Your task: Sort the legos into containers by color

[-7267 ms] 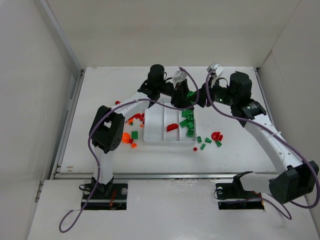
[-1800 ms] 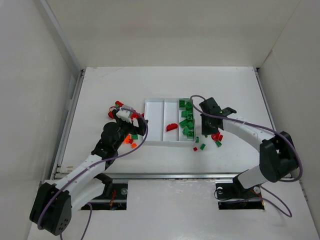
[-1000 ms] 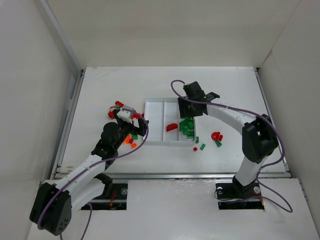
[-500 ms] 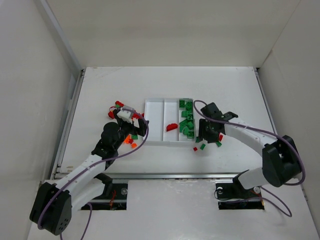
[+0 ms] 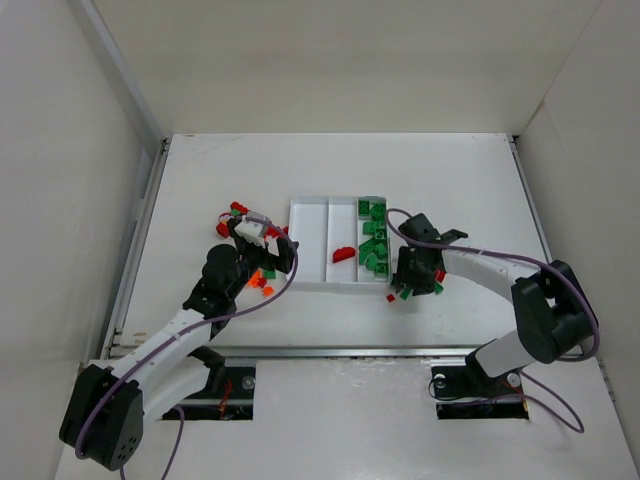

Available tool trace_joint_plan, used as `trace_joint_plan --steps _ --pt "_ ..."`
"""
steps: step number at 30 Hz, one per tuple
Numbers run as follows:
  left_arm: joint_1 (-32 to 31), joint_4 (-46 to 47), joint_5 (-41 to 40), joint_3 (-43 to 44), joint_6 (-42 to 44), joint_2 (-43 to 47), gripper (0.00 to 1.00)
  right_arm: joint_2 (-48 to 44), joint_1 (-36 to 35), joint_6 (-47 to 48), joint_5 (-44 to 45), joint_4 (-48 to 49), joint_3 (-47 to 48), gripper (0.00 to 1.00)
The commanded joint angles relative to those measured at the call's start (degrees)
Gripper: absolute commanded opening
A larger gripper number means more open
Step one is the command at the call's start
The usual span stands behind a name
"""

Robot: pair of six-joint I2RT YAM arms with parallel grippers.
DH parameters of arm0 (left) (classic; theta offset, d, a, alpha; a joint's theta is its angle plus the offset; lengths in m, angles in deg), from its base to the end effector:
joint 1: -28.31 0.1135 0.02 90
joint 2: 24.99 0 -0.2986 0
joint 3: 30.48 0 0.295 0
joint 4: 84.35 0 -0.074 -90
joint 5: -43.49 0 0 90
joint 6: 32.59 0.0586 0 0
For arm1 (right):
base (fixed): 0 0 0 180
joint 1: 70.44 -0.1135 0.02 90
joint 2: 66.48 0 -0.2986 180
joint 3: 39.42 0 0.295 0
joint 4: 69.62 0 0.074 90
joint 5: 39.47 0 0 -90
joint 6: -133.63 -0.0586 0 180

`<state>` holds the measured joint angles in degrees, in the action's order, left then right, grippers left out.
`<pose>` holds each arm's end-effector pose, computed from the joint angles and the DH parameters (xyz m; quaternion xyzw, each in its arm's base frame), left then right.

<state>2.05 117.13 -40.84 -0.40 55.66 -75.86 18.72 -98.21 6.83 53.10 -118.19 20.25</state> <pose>0.2124 -0.1112 0.2420 0.1834 0.6785 -0.2057 0.6809 0.2645 0.1363 0.1564 0.0810 0.9868 0.0551 0.1288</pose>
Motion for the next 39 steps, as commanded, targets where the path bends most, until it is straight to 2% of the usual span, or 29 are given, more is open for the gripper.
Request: trace_joint_plan --steps 1,9,13,16,17,21,24,27,29,32,36,37,39 --pt "-0.3 2.7 1.1 0.4 0.4 1.0 1.0 -1.5 -0.1 -1.9 1.1 1.6 -1.2 0.51" --pt "-0.3 2.7 1.1 0.4 0.4 1.0 1.0 -0.8 1.0 -2.4 -0.1 5.4 -3.8 0.5" --pt "-0.3 2.7 1.1 0.4 0.4 1.0 1.0 0.7 1.5 -1.8 0.7 5.4 -2.7 0.45" --pt "-0.3 2.7 1.1 0.4 0.4 0.4 1.0 0.7 2.0 -1.3 0.7 5.4 -2.7 0.32" --pt "-0.3 2.7 1.1 0.4 0.4 0.4 1.0 0.7 2.0 -1.3 0.7 5.4 -2.7 0.23" --pt "-0.3 2.7 1.1 0.4 0.4 0.4 1.0 -2.2 2.6 -1.3 4.6 3.4 -2.7 0.0" --pt "-0.3 2.7 1.1 0.4 0.4 0.4 1.0 -6.1 2.6 0.7 7.6 1.8 0.7 0.0" --pt "-0.3 2.7 1.1 0.4 0.4 0.4 1.0 -8.2 -1.3 3.8 13.9 0.7 7.0 0.0" --pt "-0.3 2.7 1.1 0.4 0.4 0.4 1.0 -7.7 -3.1 6.4 15.6 3.4 10.8 0.0" --pt "-0.3 2.7 1.1 0.4 0.4 0.4 1.0 -3.8 -3.6 12.2 13.4 5.4 15.0 0.0" --pt "-0.3 2.7 1.1 0.4 0.4 0.4 1.0 6.3 -3.6 16.4 11.9 4.7 23.7 0.0" --pt "-0.3 2.7 1.1 0.4 0.4 0.4 1.0 7.5 -3.6 17.0 11.1 4.7 24.6 0.03" --pt "-0.3 2.7 1.6 0.4 0.4 0.4 1.0 9.4 -3.6 17.6 9.7 5.3 27.2 0.17"
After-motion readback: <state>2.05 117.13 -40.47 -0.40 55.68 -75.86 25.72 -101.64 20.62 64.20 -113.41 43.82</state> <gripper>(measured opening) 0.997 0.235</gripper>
